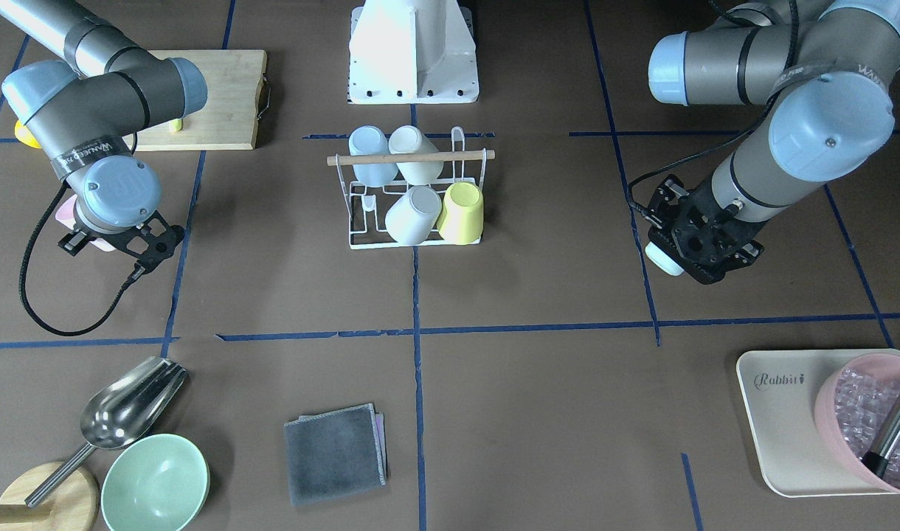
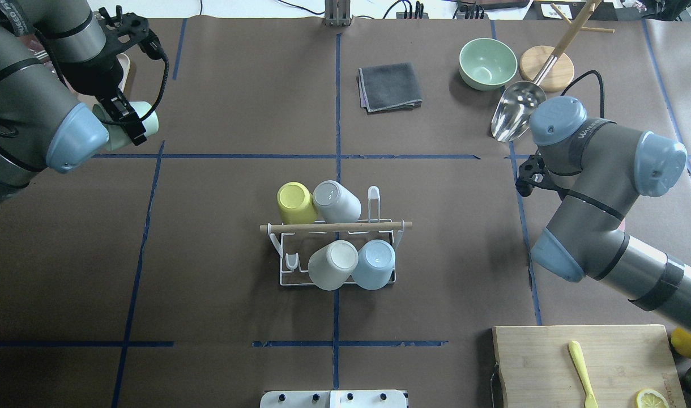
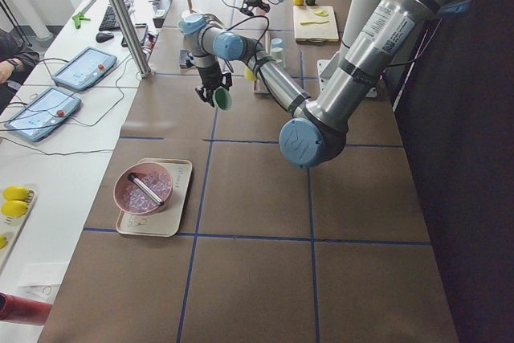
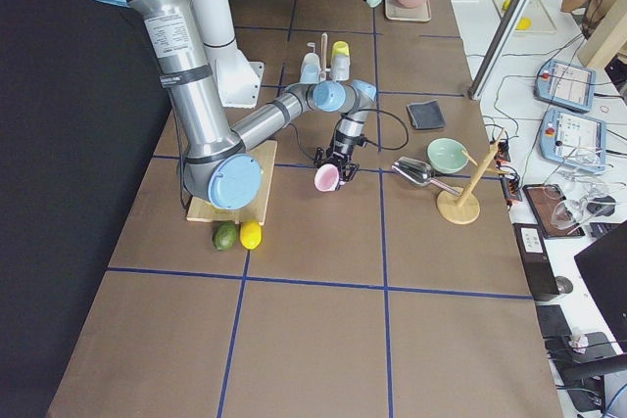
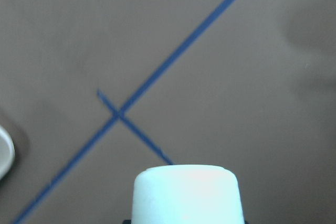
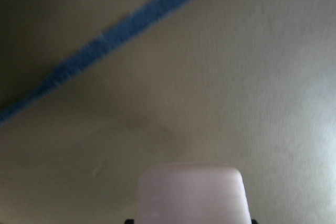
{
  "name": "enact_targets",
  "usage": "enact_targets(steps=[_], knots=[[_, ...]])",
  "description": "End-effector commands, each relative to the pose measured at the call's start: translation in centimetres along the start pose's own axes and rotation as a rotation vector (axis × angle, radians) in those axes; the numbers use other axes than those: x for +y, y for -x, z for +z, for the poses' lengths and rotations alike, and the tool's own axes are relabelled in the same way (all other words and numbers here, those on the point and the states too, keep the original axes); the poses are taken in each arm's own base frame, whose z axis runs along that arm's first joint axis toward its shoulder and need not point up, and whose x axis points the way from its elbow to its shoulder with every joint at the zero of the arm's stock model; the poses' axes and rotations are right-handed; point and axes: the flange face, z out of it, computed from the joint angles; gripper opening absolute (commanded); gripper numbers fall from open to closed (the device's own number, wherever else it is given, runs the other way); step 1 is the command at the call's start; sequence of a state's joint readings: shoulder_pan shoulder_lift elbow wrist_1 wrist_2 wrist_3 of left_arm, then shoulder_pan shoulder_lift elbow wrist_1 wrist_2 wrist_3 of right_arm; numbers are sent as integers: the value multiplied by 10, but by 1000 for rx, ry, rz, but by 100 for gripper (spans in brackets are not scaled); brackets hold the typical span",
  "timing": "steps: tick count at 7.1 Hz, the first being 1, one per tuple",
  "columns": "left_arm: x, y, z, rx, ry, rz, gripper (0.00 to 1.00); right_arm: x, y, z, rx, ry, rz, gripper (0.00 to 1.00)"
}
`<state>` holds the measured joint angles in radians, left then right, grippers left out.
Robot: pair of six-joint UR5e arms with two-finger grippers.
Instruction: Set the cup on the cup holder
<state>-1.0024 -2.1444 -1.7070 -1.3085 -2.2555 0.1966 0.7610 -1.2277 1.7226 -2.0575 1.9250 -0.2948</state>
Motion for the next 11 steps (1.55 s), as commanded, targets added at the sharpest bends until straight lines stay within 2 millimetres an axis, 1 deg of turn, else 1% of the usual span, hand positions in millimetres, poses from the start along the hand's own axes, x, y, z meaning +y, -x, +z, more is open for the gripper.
enact_targets(steps=[1, 2, 3, 4, 5, 6, 7, 8, 9, 10, 11], knots=[[-26, -28, -10, -19, -242, 117, 6, -20, 1, -56, -10, -385, -5, 19], [-37, -58, -1, 0, -319, 106, 6, -23, 1, -84, -27, -575, 38, 19], [-46, -75, -6, -26, -430, 115, 6, -24, 8, -104, -38, -745, 41, 19], [-48, -88, -6, -63, -513, 158, 6, -22, 15, -122, -63, -927, 67, 19], [-43, -99, -6, -124, -617, 205, 6, -16, 23, -143, -106, -1112, 84, 19], [-30, -103, -9, -137, -734, 236, 6, -6, 28, -148, -150, -1271, 74, 19], [-24, -116, -14, -120, -857, 256, 6, 7, 30, -140, -195, -1435, 56, 19], [-22, -136, -17, -116, -965, 296, 6, 4, 44, -125, -264, -1552, 5, 19], [-9, -180, -7, -83, -1069, 338, 6, 0, 66, -115, -271, -1680, -38, 19], [6, -216, 3, -46, -1182, 333, 6, 1, 84, -108, -292, -1780, -77, 19], [27, -238, 10, -22, -1279, 327, 6, 0, 94, -117, -308, -1831, -110, 18]])
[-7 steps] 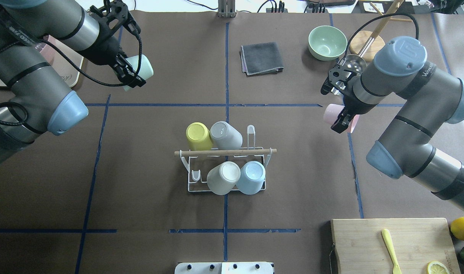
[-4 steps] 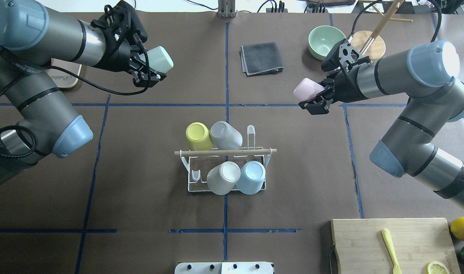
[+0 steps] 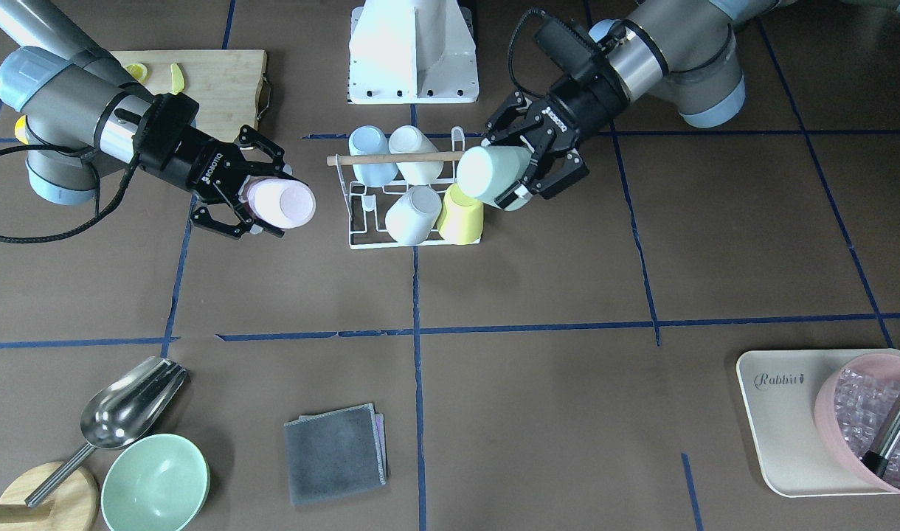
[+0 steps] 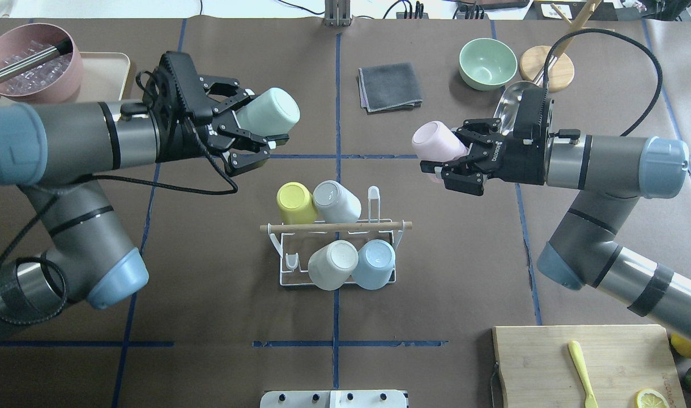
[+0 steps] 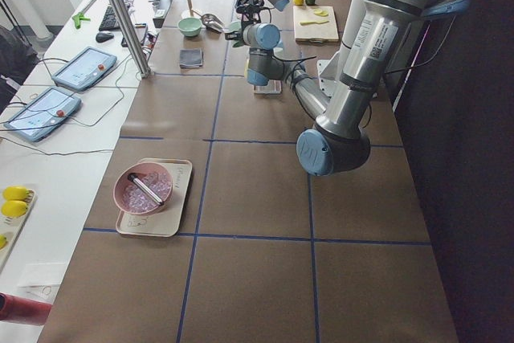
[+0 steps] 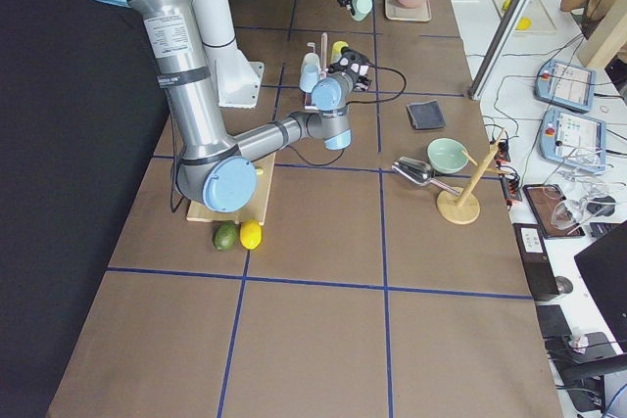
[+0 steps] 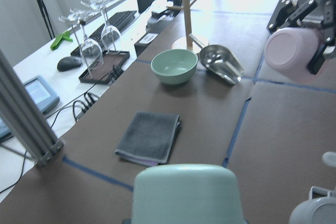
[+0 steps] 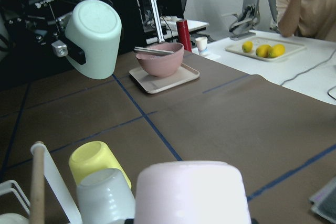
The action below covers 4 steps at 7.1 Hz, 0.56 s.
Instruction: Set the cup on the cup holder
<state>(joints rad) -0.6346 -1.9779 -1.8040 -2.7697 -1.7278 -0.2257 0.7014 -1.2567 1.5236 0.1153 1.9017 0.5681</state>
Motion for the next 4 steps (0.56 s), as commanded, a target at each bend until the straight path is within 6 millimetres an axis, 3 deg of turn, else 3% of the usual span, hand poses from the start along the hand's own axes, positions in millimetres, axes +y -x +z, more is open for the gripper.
enact_targets(steps=[1, 2, 3, 4], knots=[[24, -59, -35, -9, -208, -47, 6, -3, 23, 12, -56, -101, -21, 18], [37, -79, -42, -1, -275, -76, 6, -4, 37, 30, -36, -140, -37, 18], [52, -88, -39, -18, -309, -95, 7, 7, 56, 57, 17, -182, -96, 18], [66, -102, -33, 1, -321, -100, 8, 16, 73, 69, 32, -196, -98, 18]])
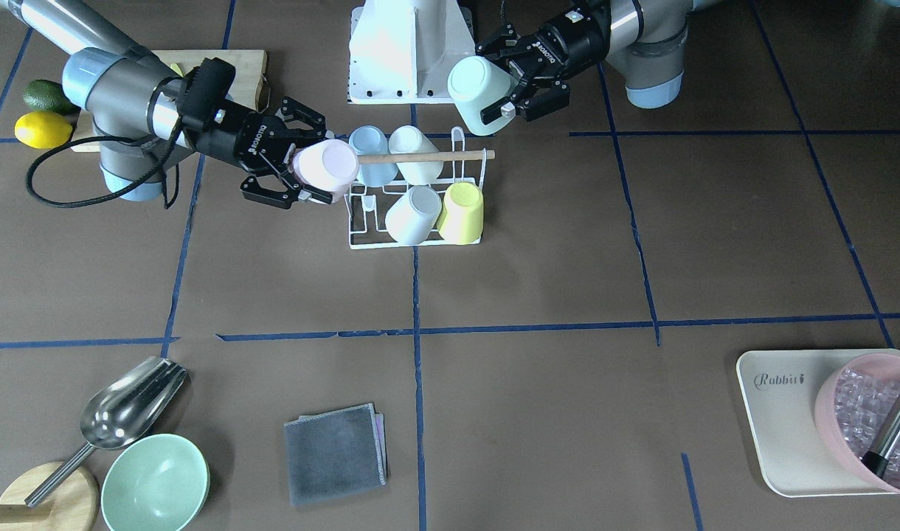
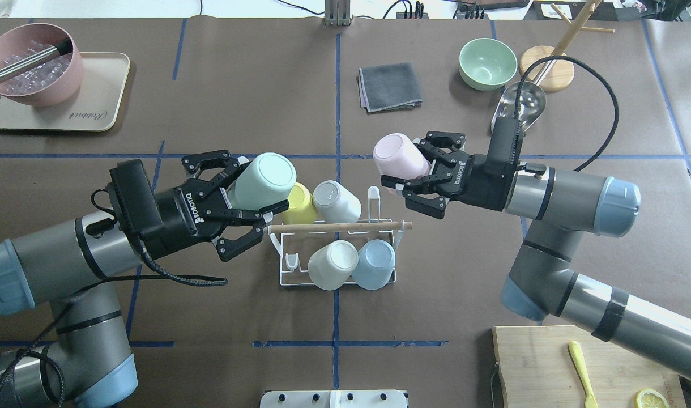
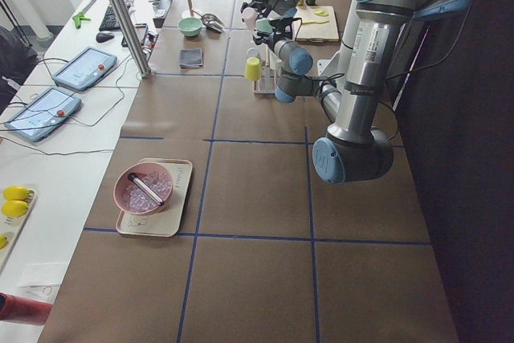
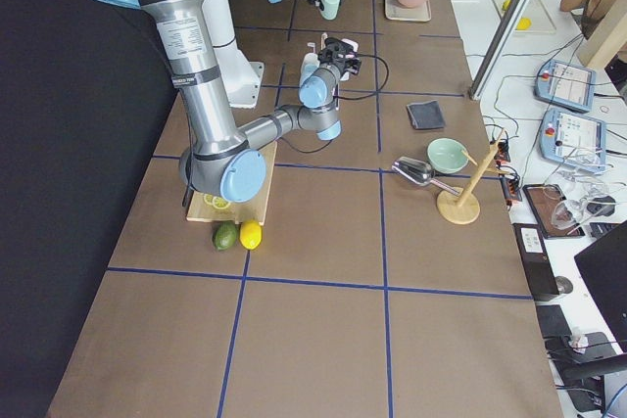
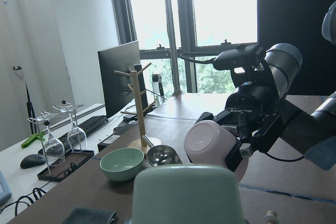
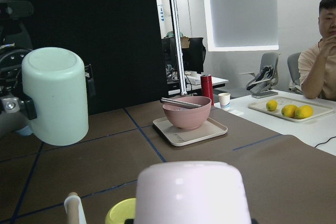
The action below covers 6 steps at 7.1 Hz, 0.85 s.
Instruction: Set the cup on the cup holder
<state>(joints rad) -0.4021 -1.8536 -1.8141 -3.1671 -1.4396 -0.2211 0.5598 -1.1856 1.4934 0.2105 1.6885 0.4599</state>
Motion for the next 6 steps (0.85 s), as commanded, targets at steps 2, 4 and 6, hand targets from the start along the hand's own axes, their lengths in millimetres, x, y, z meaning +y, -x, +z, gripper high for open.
enact_targets(steps=[2, 4, 6], knots=[[53, -29, -5, 31, -72, 58, 8, 18, 36, 24, 42, -38, -51, 18], [73, -38, 1, 25, -70, 43, 9, 28, 28, 28, 92, -26, -62, 19], [91, -38, 13, 23, -67, 44, 10, 24, 26, 36, 121, -42, -61, 19]])
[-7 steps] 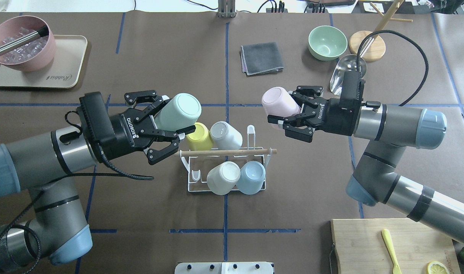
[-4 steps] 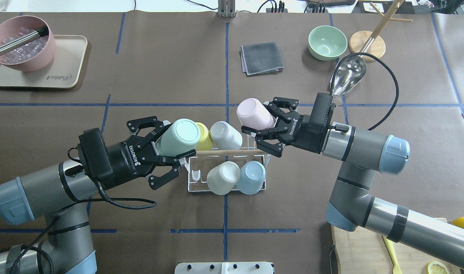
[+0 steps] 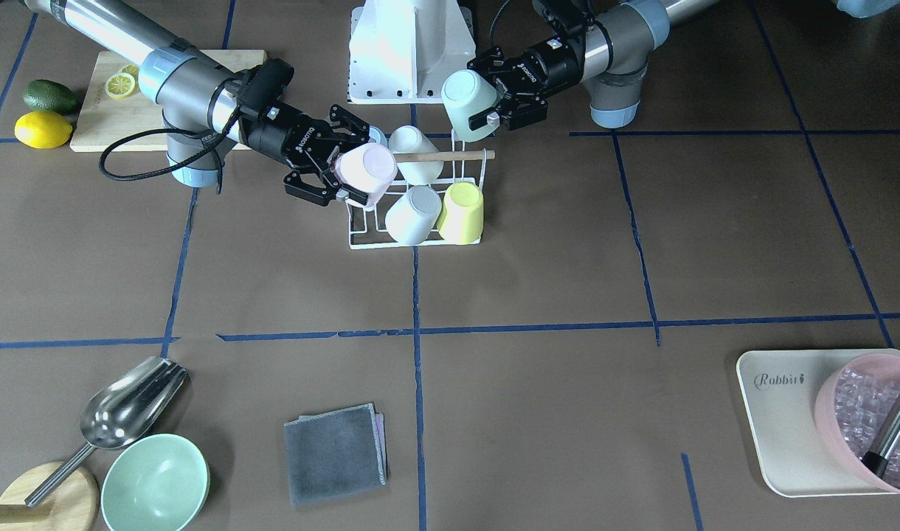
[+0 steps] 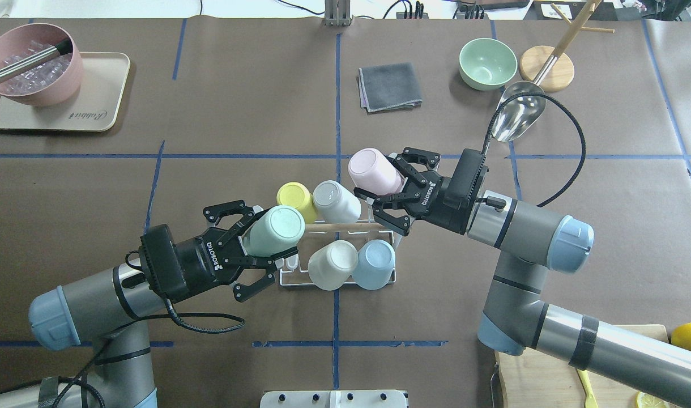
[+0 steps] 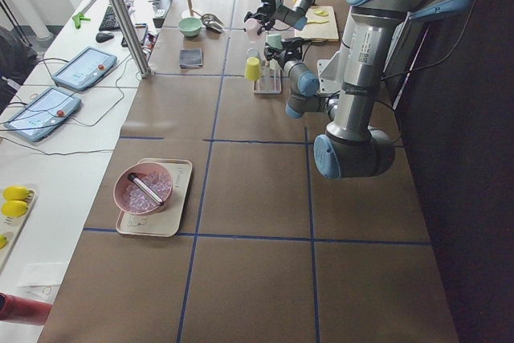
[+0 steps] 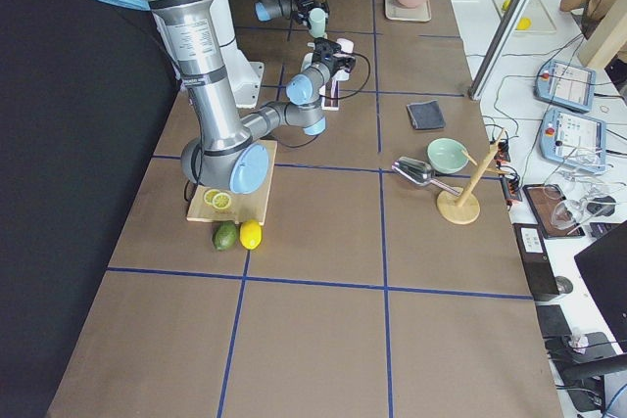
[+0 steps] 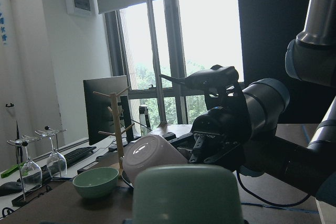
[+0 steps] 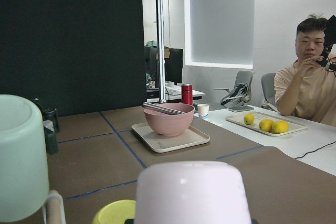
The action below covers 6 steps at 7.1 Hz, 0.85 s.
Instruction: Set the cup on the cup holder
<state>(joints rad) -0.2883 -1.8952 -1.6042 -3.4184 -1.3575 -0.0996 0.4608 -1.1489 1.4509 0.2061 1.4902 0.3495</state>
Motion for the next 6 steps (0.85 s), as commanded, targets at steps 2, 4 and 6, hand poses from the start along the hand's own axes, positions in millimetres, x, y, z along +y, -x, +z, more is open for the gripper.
enact_targets(steps=[2, 4, 6], knots=[[21, -3, 13, -3, 14, -1, 10, 2, -1, 13, 17, -3, 0, 20], [24, -13, 12, 10, 19, -11, 10, 16, -3, 15, 22, 22, 2, 23], [27, -16, 11, 15, 23, -14, 11, 16, 3, 18, 12, 19, 10, 24]])
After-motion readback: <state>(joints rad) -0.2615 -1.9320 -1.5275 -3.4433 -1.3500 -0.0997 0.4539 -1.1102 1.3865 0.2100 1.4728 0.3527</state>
